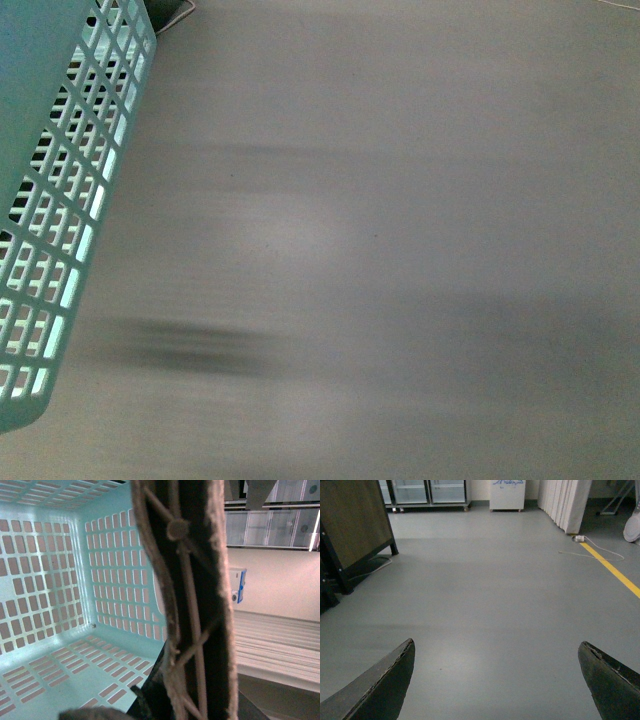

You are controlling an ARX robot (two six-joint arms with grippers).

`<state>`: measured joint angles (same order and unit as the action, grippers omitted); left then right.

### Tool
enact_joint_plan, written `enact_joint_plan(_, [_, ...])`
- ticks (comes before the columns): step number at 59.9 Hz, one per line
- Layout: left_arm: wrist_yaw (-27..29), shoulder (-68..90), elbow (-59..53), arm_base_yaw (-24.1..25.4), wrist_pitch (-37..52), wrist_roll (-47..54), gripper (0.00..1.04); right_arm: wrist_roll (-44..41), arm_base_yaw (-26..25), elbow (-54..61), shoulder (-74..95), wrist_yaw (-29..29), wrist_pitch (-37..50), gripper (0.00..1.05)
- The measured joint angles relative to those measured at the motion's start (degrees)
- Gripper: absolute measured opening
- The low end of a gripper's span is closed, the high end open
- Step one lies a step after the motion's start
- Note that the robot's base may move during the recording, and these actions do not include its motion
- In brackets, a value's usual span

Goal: Pick lemon and mango into basket

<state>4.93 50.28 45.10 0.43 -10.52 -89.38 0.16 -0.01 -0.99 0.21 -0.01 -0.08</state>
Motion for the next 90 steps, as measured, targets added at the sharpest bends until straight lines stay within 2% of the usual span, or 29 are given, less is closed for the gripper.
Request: enact_joint_plan(90, [0.00,0.00,0.00,0.00,0.00,-0.04,0.05,-0.04,0.00,0.00,0.00,-0.02,0.00,0.96])
